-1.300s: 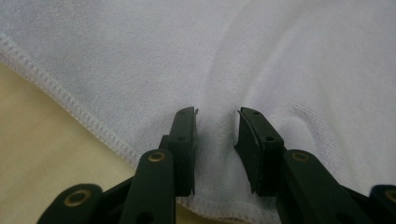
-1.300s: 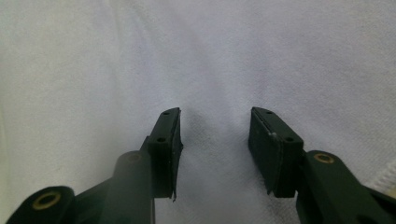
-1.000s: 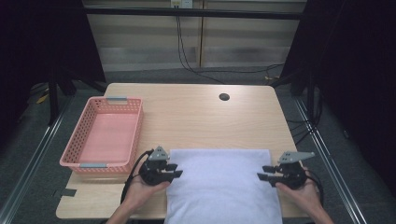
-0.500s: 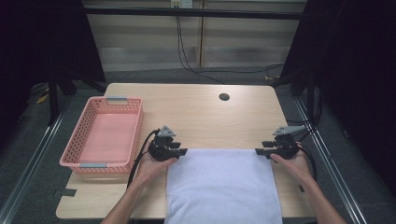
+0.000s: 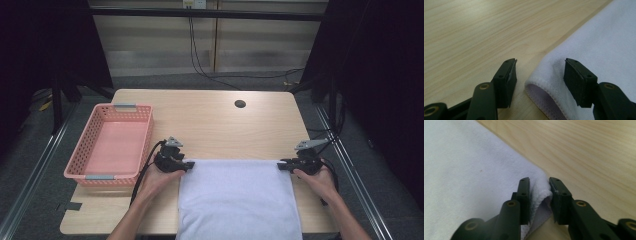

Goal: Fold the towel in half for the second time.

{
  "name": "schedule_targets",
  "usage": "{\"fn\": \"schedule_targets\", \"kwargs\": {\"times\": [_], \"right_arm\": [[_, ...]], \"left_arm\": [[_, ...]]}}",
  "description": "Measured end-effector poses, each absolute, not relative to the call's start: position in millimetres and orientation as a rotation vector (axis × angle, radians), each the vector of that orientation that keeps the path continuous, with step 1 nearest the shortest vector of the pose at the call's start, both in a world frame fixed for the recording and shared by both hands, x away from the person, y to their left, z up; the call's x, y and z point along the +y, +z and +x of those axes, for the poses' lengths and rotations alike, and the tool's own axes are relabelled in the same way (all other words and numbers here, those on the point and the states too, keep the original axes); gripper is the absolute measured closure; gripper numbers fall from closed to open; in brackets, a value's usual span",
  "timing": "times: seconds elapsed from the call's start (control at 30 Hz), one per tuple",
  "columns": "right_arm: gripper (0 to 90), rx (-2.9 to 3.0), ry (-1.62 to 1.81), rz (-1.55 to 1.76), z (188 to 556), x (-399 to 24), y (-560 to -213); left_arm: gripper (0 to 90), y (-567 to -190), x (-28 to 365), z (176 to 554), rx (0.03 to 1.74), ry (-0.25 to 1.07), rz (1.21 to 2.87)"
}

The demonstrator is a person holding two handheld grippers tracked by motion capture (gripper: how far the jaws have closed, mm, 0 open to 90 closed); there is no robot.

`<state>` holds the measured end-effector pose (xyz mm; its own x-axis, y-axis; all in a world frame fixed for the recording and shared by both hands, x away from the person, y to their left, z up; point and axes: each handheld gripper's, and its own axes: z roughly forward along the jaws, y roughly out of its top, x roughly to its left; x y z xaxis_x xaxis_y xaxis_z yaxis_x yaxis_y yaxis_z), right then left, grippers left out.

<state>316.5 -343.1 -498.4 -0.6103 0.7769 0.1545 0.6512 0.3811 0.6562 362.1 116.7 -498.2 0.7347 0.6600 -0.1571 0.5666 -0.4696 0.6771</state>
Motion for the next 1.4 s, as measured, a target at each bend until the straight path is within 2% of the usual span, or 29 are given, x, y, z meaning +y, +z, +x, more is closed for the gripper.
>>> {"fn": "schedule_targets", "kwargs": {"times": [0.1, 0.2, 0.33, 0.37, 0.53, 0.7, 0.93, 1.13, 1.4], "right_arm": [[79.8, 2.462, 1.058, 1.285, 316.1, -341.8, -499.0], [82.7, 2.458, 1.059, 1.296, 314.2, -341.0, -499.0], [84.7, 2.470, 1.078, 1.318, 312.2, -341.7, -498.8], [84.8, 2.467, 1.082, 1.322, 312.1, -342.0, -498.7], [85.3, 2.421, 1.145, 1.324, 310.8, -348.1, -487.0], [85.3, 2.340, 1.245, 1.302, 310.7, -356.6, -466.5], [85.3, 2.239, 1.347, 1.247, 316.3, -360.5, -434.5], [85.5, 2.199, 1.372, 1.231, 330.0, -364.1, -414.3], [85.6, 2.181, 1.356, 1.231, 363.9, -354.5, -411.1]], "left_arm": [[48.1, -497.3, 117.4, 360.5, 0.867, 0.169, 2.233], [60.0, -497.3, 121.3, 356.8, 0.842, 0.144, 2.233], [81.6, -498.0, 124.5, 354.4, 0.849, 0.068, 2.208], [82.7, -498.1, 124.5, 354.3, 0.861, 0.060, 2.196], [84.6, -487.7, 127.8, 356.3, 0.893, 0.057, 2.090], [84.7, -460.4, 127.1, 355.8, 0.866, 0.099, 1.986], [84.7, -424.5, 127.3, 367.6, 0.818, 0.159, 1.972], [84.8, -417.3, 132.8, 386.7, 0.837, 0.191, 1.942], [84.9, -424.0, 130.4, 415.6, 0.883, 0.233, 1.949]]}}
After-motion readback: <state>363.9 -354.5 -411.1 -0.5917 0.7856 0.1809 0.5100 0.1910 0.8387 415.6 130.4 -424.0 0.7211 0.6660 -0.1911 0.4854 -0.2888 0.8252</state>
